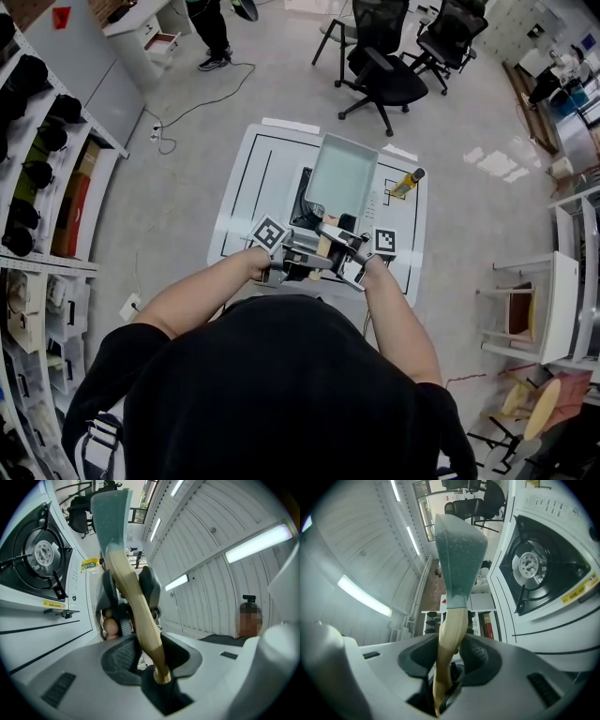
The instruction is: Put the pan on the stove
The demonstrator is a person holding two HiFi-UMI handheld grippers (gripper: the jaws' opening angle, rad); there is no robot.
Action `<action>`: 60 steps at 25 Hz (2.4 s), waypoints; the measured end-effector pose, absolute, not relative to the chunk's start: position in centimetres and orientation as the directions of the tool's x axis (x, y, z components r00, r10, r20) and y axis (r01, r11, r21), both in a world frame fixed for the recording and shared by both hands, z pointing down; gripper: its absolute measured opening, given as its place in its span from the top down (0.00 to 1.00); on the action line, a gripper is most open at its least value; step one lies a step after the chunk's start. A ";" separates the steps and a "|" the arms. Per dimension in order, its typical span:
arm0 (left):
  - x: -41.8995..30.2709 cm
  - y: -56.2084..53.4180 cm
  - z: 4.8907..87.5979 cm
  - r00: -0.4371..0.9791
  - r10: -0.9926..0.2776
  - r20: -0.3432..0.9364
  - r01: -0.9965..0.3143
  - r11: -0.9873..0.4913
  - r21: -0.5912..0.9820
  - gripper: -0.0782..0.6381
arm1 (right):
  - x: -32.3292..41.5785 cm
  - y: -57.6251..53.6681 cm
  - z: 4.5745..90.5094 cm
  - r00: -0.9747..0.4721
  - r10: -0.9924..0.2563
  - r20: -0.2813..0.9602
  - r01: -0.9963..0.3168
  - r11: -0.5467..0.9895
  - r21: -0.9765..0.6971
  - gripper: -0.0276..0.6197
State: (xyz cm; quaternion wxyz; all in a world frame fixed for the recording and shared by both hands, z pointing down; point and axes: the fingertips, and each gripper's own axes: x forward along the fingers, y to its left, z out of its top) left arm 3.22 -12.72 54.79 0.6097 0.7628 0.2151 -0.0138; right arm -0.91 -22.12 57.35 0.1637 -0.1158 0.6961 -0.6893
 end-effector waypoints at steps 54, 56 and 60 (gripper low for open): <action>3.3 -12.5 64.3 0.914 0.324 -0.245 0.261 -0.008 0.965 0.72 | -1.1 -21.5 68.4 -0.916 -0.402 -0.006 0.081 -0.169 -0.982 0.75; 3.3 -12.4 64.5 0.914 0.325 -0.243 0.260 -0.009 0.966 0.72 | -1.1 -21.4 68.8 -0.916 -0.400 -0.006 0.078 -0.164 -0.983 0.75; 3.3 -12.2 65.2 0.918 0.321 -0.232 0.245 0.001 0.970 0.72 | -1.1 -21.3 69.7 -0.920 -0.391 0.010 0.057 -0.161 -0.985 0.75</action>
